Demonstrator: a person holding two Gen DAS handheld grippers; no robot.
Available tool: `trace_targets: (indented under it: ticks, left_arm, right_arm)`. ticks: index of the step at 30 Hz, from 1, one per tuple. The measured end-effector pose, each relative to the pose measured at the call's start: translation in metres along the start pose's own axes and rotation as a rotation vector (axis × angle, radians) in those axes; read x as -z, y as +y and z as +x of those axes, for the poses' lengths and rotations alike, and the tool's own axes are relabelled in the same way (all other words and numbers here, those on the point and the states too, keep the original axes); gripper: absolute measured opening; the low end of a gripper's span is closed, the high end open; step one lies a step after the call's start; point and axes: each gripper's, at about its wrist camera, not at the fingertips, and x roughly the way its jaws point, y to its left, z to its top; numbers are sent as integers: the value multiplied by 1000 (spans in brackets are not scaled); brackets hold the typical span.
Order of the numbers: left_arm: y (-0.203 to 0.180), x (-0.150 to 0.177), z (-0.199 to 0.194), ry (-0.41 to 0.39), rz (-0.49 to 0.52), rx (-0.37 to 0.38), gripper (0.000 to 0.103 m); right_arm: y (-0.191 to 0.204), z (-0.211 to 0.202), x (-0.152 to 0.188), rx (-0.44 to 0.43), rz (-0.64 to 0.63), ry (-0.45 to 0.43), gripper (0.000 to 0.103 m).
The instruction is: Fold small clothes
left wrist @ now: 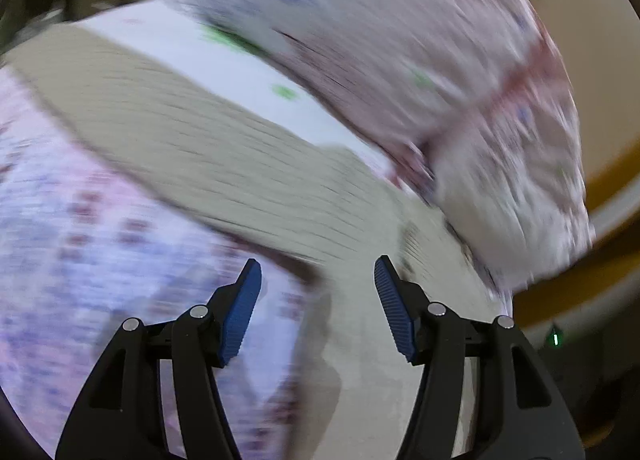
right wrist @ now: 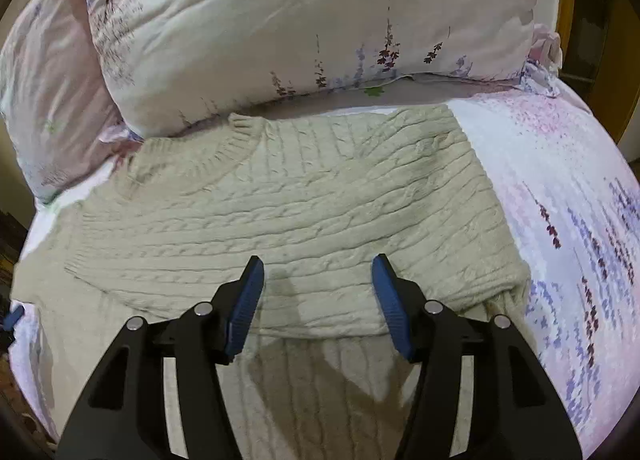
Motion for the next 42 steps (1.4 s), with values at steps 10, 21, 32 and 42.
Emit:
trace_targets:
  ticks: [10, 21, 32, 42]
  left_arm:
    - [99, -38, -23, -125, -339, -43, 60]
    - [152, -75, -24, -207, -497, -13, 50]
    - [179, -79, -19, -221, -575, 20, 7]
    - [77, -88, -46, -314, -331, 68, 6]
  right_arm:
    - [16, -21, 9, -89, -24, -8, 57]
    - [21, -29, 10, -97, -49, -28, 58]
    - [14, -26, 11, -86, -43, -21, 58]
    - [-3, -40, 8, -80, -8, -94, 58]
